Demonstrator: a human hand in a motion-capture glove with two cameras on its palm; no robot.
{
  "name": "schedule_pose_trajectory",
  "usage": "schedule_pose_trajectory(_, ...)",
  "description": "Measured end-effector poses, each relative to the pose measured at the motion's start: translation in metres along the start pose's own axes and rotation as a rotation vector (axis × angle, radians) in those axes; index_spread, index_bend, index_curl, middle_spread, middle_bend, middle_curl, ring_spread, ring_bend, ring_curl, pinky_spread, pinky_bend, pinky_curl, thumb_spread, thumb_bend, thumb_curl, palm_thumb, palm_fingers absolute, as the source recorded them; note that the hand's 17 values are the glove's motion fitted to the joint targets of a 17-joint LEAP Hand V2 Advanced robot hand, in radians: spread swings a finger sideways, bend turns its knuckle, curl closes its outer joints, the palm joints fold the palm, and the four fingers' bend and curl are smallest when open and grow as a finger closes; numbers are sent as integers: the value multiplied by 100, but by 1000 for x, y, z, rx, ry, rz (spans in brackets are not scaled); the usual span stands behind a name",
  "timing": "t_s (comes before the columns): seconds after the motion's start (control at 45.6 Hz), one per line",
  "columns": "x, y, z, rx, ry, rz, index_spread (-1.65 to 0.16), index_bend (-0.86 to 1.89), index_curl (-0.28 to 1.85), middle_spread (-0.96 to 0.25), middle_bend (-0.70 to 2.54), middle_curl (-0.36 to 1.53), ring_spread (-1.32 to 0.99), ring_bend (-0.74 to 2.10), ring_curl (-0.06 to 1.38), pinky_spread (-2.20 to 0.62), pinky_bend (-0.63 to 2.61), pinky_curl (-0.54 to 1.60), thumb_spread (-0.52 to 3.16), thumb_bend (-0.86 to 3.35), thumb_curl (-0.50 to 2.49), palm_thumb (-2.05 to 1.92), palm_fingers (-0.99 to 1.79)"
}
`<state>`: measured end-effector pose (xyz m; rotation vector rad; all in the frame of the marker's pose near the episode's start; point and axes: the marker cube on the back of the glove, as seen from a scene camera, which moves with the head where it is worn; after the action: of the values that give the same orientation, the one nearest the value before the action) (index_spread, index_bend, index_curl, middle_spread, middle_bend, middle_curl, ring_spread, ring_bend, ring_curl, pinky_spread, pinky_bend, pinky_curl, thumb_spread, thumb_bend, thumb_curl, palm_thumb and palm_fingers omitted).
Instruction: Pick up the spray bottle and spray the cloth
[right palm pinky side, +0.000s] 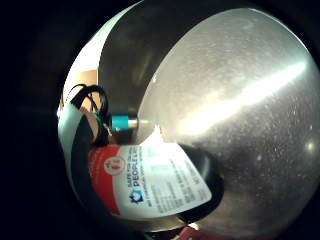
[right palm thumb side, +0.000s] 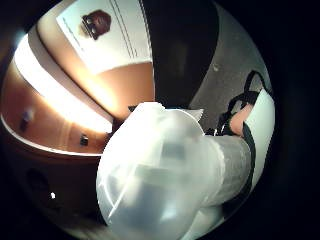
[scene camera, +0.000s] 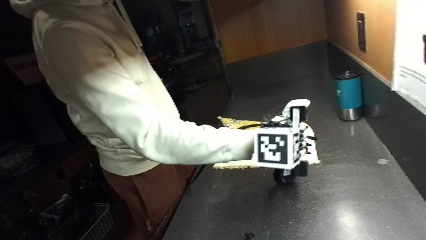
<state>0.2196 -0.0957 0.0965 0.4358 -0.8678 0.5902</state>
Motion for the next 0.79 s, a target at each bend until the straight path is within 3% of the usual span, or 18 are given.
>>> schedule_pose_trajectory(0.088,-14,8,14,-221,209,-72,-18,35,46,-11,46,45,-17,50,40,-20,30,36,39,-3,58,96,140)
schedule_pose_trajectory(0.285,-73,6,-2,-441,476,-103,-17,37,48,-12,49,46,-18,52,41,-21,32,37,30,-3,64,96,140)
schedule_pose_trajectory(0.504,-114,40,55,-555,799,-86,-17,38,49,-12,49,46,-18,54,42,-23,33,38,26,-3,67,95,139)
schedule_pose_trajectory(0.79,-146,82,95,-559,1217,-117,-18,40,50,-13,50,47,-18,55,42,-23,34,38,23,-3,71,94,139)
